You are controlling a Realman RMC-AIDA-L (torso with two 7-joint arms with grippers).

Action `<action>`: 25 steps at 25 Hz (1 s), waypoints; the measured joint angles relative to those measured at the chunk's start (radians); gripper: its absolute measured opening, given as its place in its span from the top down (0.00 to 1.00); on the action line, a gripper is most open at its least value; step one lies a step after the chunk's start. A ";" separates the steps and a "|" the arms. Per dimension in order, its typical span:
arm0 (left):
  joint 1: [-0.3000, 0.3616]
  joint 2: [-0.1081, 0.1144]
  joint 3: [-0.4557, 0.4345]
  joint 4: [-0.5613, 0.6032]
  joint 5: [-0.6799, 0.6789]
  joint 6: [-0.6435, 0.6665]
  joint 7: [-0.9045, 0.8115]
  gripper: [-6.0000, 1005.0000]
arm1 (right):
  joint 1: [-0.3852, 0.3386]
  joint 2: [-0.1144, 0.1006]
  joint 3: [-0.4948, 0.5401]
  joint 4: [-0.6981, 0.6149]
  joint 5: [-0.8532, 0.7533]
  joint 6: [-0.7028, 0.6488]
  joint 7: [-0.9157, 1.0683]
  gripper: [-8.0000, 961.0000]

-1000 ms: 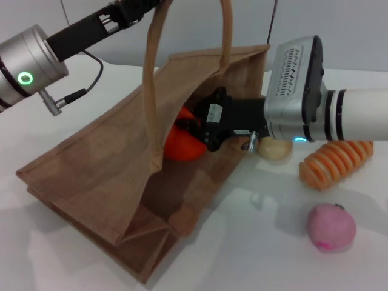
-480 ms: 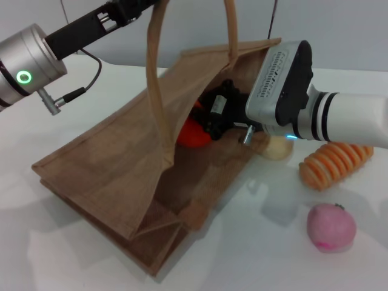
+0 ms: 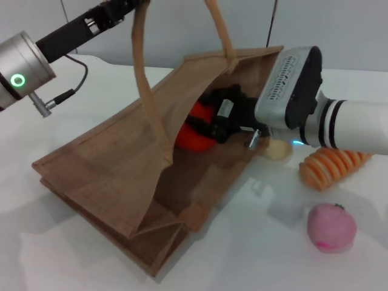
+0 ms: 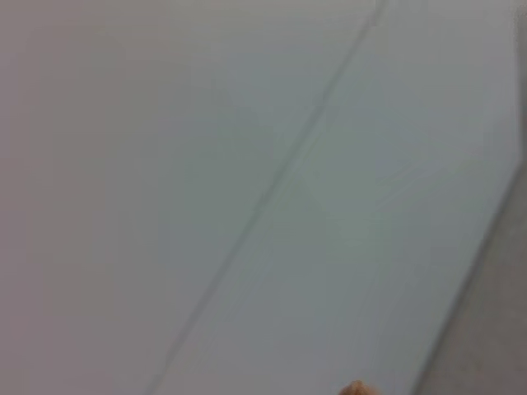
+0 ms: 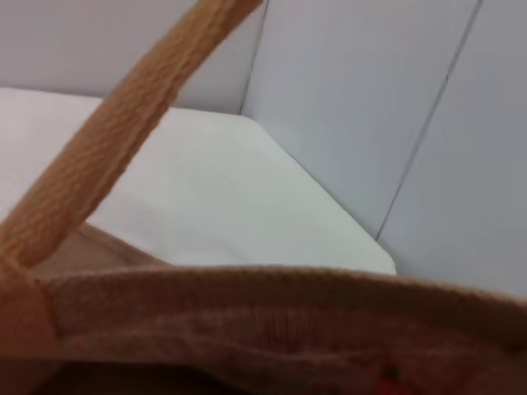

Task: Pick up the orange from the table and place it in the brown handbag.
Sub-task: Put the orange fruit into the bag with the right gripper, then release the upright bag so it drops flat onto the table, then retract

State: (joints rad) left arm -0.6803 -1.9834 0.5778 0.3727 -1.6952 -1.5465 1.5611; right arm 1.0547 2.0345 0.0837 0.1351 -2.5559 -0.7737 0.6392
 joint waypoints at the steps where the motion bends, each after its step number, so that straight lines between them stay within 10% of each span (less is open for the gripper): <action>1: 0.003 0.000 -0.003 0.000 0.000 0.011 0.001 0.88 | -0.008 -0.001 0.012 -0.001 0.001 -0.005 0.000 0.70; 6: 0.021 0.000 -0.016 -0.001 0.000 0.079 0.001 0.88 | -0.068 -0.008 0.050 -0.033 0.002 -0.104 0.001 0.58; 14: 0.031 0.007 -0.016 -0.011 0.001 0.155 0.003 0.88 | -0.167 -0.010 0.080 -0.232 0.003 -0.332 0.135 0.13; 25: 0.029 0.007 -0.007 -0.035 0.014 0.223 0.063 0.79 | -0.264 -0.010 0.303 -0.395 0.005 -0.479 0.162 0.13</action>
State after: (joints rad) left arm -0.6512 -1.9764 0.5712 0.3372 -1.6811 -1.3233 1.6237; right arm 0.7909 2.0248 0.3869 -0.2601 -2.5509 -1.2523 0.8011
